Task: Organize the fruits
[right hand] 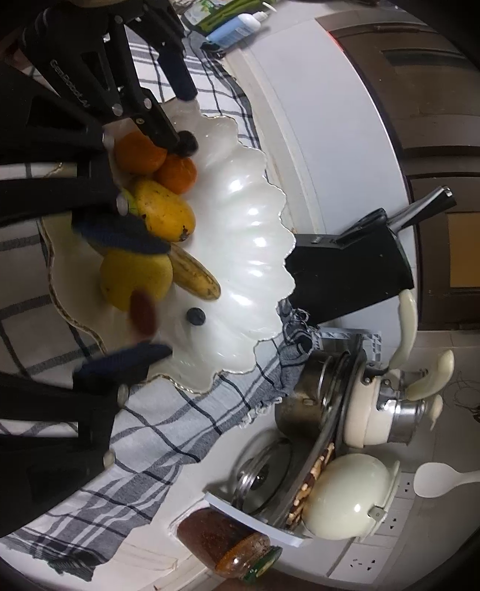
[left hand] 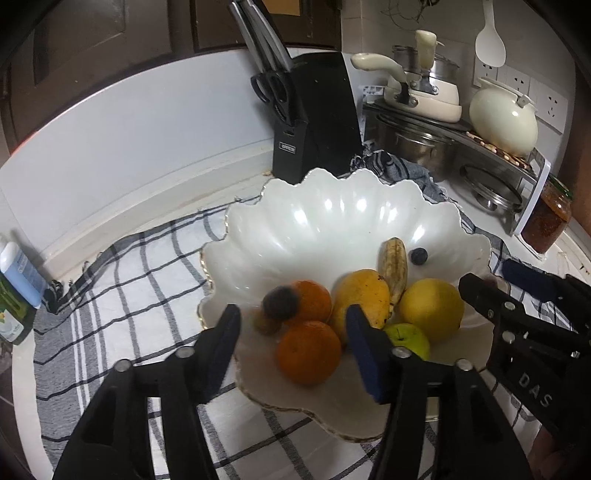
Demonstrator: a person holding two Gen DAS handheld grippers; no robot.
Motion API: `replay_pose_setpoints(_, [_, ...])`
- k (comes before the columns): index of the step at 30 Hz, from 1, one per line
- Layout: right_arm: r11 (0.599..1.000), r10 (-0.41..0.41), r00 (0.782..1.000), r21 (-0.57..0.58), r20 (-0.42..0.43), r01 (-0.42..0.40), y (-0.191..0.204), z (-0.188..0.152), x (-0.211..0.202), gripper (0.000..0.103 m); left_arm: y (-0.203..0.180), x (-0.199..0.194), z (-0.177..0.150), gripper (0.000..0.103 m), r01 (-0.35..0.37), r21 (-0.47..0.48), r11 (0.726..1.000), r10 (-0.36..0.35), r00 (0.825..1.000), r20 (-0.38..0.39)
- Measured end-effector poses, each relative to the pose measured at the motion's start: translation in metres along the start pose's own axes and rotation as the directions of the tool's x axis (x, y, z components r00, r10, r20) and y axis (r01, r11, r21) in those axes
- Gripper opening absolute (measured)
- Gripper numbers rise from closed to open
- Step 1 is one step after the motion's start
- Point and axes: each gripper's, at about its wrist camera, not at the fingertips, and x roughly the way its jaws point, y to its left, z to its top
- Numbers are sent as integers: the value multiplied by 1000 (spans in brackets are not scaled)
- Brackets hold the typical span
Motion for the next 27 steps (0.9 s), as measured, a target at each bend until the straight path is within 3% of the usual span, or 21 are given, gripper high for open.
replay_pose_setpoints(5, [1000, -13, 1000, -8, 20, 13, 2, 3, -8, 75, 2, -9, 1, 70, -20, 4, 1000, 19, 1000, 13])
replay_pose_setpoints(8, [1000, -24, 999, 0, 29, 24, 2, 3, -13, 83, 6, -17, 1, 82, -48, -5, 999, 48, 999, 24])
replay_pose_setpoints(11, [999, -40, 998, 5, 38, 40, 4, 4, -20, 89, 12, -26, 0, 86, -58, -18, 998, 58, 998, 36])
replay_pose_setpoints(17, [998, -65, 996, -8, 67, 66, 13, 3, -40, 93, 21, -49, -5, 99, -106, -32, 994, 108, 992, 64])
replay_pose_setpoints(27, [998, -64, 992, -12, 113, 66, 32, -3, -78, 94, 40, -90, -20, 102, -139, -54, 989, 144, 984, 108])
